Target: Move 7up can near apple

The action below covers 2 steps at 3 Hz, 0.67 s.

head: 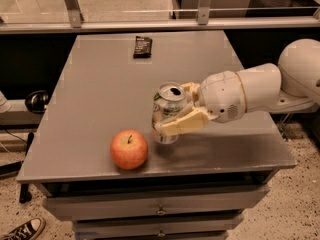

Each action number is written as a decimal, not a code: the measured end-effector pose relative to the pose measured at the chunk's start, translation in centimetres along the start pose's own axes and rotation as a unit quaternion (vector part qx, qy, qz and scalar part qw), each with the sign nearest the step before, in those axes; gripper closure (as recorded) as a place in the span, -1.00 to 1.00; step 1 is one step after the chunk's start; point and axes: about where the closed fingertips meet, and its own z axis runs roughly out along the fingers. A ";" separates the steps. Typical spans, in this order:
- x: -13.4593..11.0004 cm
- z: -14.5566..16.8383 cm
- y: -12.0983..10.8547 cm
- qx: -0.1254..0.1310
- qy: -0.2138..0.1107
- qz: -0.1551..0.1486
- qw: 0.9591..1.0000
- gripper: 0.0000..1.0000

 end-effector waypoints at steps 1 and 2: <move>0.2 1.4 0.9 -0.012 0.010 -0.021 1.000 1.00; 0.7 2.2 1.1 -0.022 0.015 -0.044 0.999 0.67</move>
Offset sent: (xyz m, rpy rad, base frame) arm -0.0104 0.0209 -0.0220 -0.0374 -0.1162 0.1022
